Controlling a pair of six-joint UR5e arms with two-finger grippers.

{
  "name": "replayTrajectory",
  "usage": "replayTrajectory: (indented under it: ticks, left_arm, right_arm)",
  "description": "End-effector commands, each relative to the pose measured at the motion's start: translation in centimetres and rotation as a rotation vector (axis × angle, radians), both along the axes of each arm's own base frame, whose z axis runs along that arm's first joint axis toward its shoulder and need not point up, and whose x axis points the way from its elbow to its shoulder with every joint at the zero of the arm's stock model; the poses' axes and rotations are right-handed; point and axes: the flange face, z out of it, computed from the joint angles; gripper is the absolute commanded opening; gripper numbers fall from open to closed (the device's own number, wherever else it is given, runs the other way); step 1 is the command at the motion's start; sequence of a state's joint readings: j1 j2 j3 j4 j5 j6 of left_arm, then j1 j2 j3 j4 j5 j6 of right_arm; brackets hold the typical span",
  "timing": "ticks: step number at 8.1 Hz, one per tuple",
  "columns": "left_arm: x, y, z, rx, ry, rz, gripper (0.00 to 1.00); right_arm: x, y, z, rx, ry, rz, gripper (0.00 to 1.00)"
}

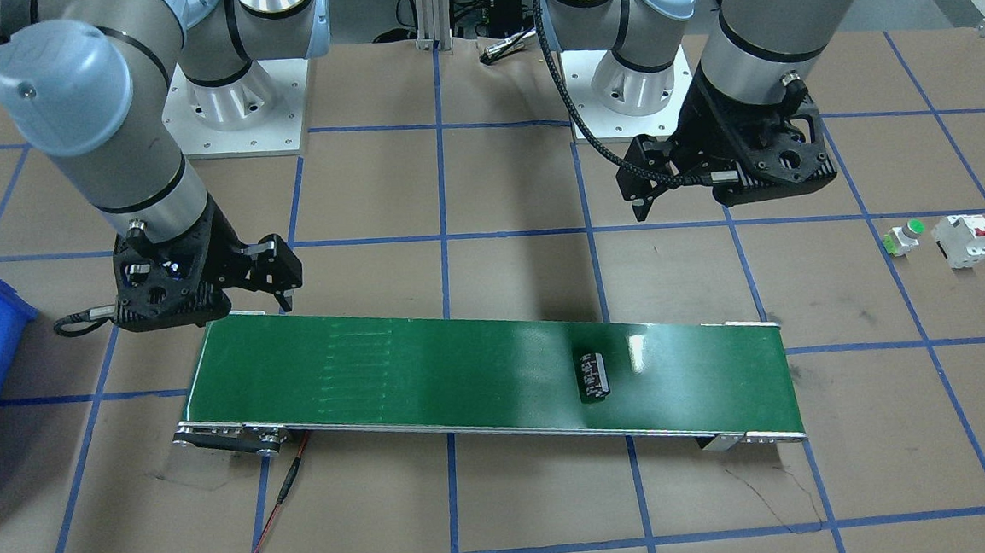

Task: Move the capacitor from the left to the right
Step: 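Lower the right gripper over the belt's far end while the capacitor approaches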

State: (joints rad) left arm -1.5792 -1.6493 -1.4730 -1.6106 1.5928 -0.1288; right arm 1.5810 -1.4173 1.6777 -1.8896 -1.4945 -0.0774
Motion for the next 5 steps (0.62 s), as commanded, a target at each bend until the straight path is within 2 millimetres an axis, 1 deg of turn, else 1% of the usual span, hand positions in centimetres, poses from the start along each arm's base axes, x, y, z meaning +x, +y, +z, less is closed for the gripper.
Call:
replayTrajectory:
  ticks: [1,2,3,4,5]
  left_arm:
    - [0.0,0.5,0.5,-0.014,-0.002,-0.001,1.00]
    - [0.0,0.5,0.5,-0.014,-0.001,-0.001,1.00]
    - [0.0,0.5,0.5,-0.016,-0.002,-0.001,1.00]
    - [0.0,0.6,0.6,-0.017,-0.002,-0.001,1.00]
    - [0.0,0.5,0.3,-0.013,-0.002,-0.001,1.00]
  right_arm:
    - [-5.2,-1.0,-5.5,-0.020,-0.116,-0.024,1.00]
    - [-5.7,-1.7,-8.5,-0.021,-0.115,0.001,1.00]
    - [-5.8,-2.2,-10.1,-0.011,-0.122,0.008,1.00]
    - [-5.6,-2.4,-10.5,-0.004,-0.138,0.010,1.00]
    - [-5.6,-2.4,-10.6,-0.002,-0.143,0.010,1.00]
